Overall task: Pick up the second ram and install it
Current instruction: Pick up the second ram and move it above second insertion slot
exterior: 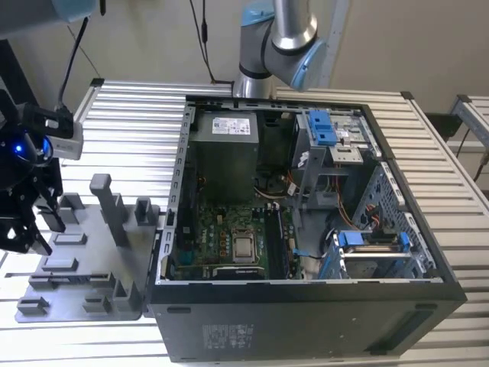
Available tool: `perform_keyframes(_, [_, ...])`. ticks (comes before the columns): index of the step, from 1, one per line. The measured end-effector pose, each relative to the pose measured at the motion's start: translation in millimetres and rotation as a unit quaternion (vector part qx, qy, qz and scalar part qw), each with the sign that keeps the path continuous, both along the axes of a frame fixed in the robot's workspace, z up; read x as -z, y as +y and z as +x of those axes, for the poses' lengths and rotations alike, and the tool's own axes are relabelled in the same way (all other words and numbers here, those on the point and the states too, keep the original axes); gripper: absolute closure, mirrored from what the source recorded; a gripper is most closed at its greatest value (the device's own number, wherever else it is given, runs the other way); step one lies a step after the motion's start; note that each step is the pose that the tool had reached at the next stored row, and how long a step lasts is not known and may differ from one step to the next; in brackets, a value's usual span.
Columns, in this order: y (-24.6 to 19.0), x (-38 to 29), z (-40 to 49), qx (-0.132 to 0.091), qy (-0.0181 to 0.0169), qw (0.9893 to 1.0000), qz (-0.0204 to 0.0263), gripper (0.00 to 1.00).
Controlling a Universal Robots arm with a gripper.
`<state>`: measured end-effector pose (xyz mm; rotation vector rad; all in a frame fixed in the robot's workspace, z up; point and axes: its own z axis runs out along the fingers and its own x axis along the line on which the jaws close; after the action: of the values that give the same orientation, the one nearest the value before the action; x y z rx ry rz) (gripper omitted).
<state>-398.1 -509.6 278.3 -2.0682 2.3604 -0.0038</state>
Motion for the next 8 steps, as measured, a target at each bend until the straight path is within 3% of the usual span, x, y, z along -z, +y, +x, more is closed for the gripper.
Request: perform_keyframes(8, [-2.8,10.1,-2.0,-0.004,-0.004,1.0,0.0,0.58])
